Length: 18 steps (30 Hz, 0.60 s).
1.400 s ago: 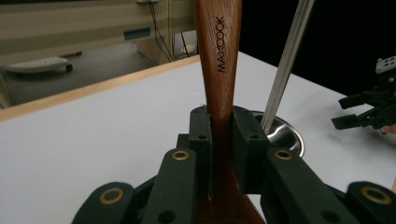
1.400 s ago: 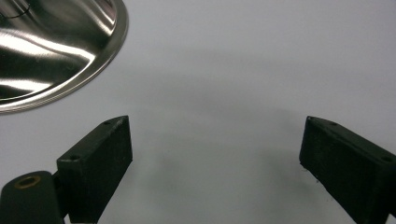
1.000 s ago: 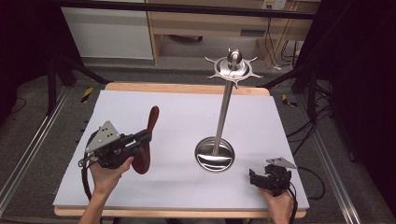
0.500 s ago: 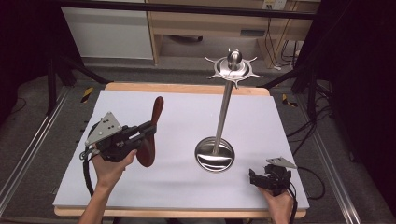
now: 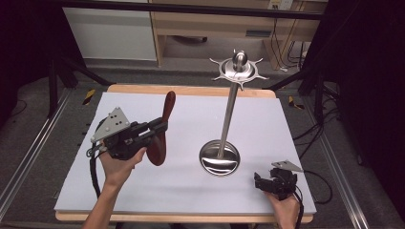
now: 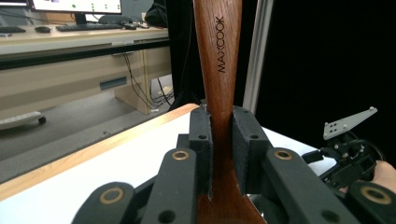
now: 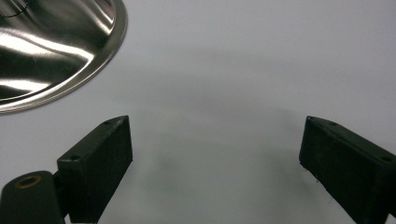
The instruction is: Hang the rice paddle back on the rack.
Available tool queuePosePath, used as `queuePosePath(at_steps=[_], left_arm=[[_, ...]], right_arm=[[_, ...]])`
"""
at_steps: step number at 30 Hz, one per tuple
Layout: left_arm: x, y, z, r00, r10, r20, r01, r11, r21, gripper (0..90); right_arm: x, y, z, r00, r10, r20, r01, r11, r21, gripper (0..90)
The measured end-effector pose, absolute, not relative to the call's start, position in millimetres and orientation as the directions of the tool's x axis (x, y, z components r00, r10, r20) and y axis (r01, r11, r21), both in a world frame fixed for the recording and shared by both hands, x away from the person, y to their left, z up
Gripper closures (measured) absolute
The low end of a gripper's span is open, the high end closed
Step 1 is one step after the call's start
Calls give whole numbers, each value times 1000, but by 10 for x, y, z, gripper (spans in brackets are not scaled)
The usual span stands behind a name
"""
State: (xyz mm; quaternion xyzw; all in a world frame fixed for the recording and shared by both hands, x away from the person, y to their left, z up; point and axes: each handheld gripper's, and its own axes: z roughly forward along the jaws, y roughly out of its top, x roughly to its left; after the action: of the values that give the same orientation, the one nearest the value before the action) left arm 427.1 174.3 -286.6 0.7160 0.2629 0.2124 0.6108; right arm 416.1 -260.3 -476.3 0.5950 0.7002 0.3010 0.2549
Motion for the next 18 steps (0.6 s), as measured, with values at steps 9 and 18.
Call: queuePosePath(at_steps=[9,18], left_arm=[[4295,1589,-2710,787,617,5,93,-126,988,787],[4311,1440,-2596,799,600,24,73,-136,988,787]], right_arm=[[4164,-2600,-4764,-162,987,2,681,110,724,101],[4166,-2606,-4764,-165,986,0,679,113,725,101]])
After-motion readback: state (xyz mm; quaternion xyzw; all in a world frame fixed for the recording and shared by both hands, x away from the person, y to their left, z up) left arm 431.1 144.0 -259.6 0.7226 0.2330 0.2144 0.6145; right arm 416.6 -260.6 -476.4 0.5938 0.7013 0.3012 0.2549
